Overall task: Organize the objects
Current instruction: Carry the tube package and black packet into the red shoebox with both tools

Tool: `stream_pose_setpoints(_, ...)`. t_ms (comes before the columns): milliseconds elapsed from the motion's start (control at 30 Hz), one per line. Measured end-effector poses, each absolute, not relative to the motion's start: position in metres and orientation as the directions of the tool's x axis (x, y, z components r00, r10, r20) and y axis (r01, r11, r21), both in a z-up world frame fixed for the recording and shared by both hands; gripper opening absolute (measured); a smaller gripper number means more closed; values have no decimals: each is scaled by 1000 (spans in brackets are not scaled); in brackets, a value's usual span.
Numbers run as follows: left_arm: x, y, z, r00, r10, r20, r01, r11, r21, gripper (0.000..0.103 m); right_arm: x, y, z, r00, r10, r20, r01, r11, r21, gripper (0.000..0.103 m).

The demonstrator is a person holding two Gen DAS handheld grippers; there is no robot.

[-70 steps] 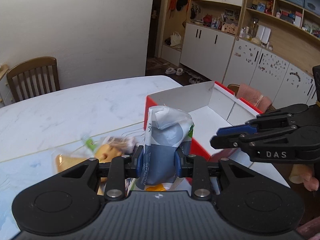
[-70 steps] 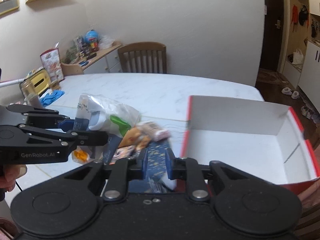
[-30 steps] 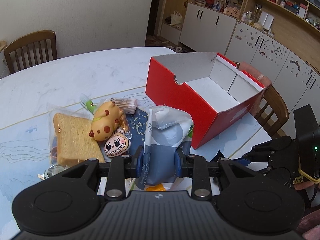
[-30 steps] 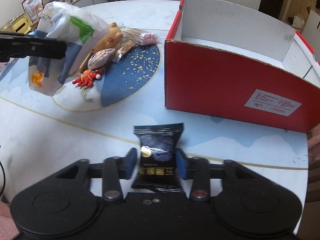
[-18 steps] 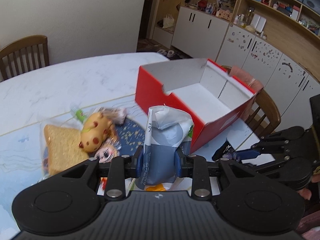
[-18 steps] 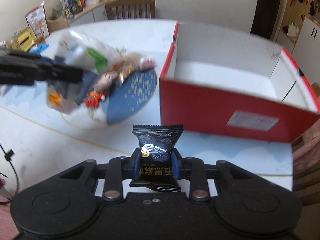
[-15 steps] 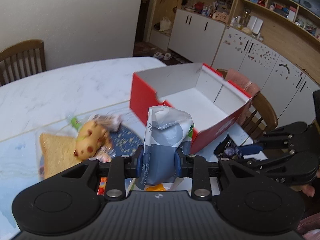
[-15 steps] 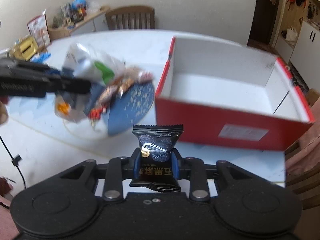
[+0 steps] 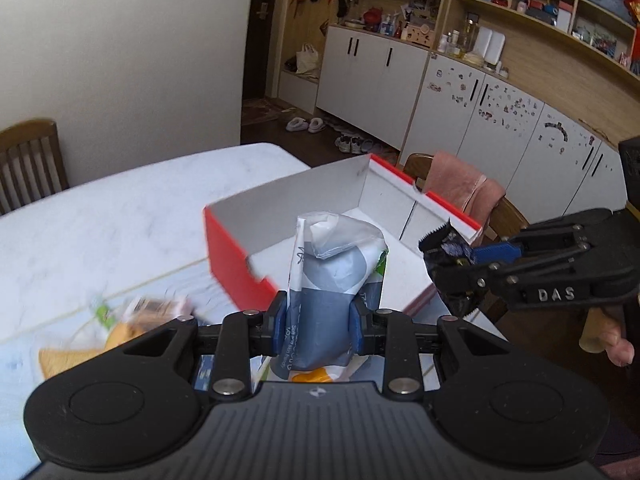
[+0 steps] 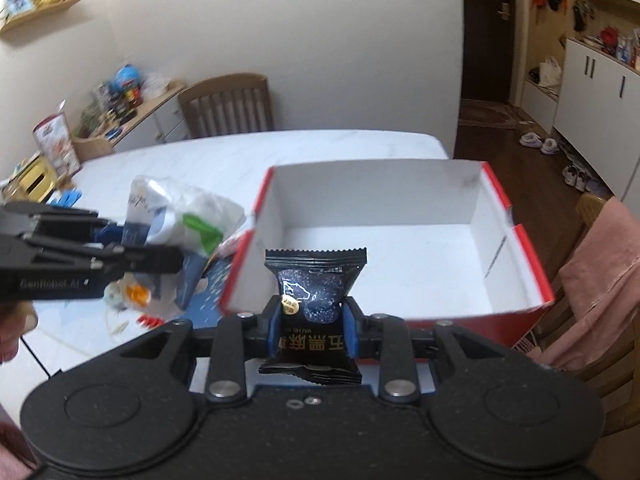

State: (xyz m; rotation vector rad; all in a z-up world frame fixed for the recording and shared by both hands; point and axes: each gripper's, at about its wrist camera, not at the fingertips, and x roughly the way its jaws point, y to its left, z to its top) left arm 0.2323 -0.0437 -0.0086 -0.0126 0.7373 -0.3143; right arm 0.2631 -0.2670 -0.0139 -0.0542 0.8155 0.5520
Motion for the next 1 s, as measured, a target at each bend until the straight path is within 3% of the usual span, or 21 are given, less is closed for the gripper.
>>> stream_pose_setpoints(367,312,-100,-10,636,-267,-724,289,952,-98,29,331,-303,-22,567,389,-726,-422,894,150,30)
stream_pose_setpoints(1000,405,-146,-102,445,-109,-889,259,966,11,29,390,-295,-98,385,293,-875,-425,898,113,30)
